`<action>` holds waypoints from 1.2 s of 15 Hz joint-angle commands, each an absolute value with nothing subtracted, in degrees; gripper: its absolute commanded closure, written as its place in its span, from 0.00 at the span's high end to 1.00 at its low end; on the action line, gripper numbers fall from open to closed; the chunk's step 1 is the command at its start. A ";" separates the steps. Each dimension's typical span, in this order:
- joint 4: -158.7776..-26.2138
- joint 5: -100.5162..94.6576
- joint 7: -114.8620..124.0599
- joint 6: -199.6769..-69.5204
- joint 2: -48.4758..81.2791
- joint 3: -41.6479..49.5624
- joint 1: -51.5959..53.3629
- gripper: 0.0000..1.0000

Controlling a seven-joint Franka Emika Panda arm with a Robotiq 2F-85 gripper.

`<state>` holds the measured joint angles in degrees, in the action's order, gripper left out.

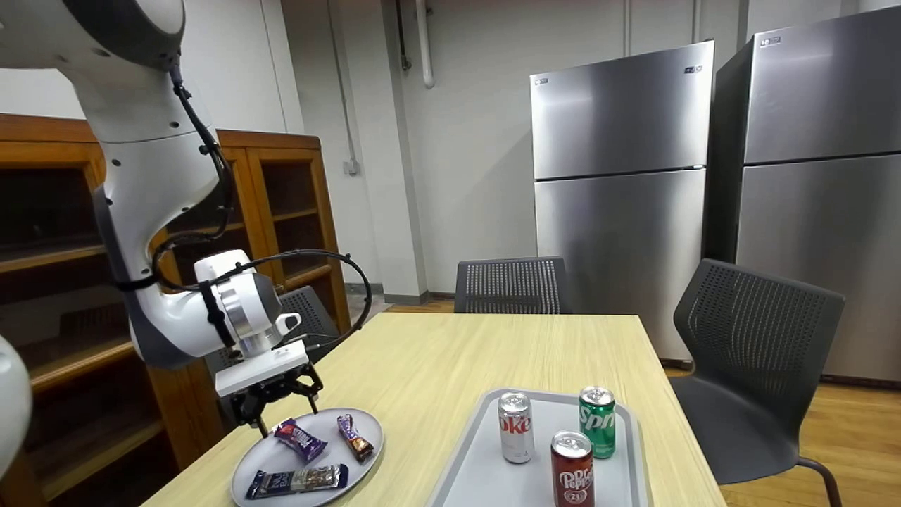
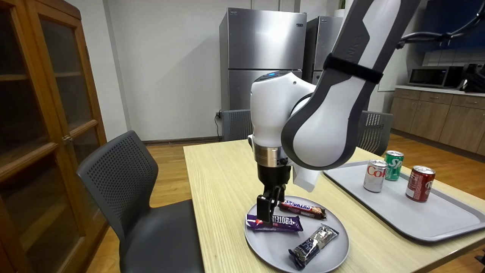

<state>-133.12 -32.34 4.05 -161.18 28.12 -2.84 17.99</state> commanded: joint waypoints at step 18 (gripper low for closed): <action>-131.43 -28.55 0.96 -164.92 33.46 -1.17 18.99 1.00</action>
<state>-132.47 -30.64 3.36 -164.16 32.43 -1.32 18.65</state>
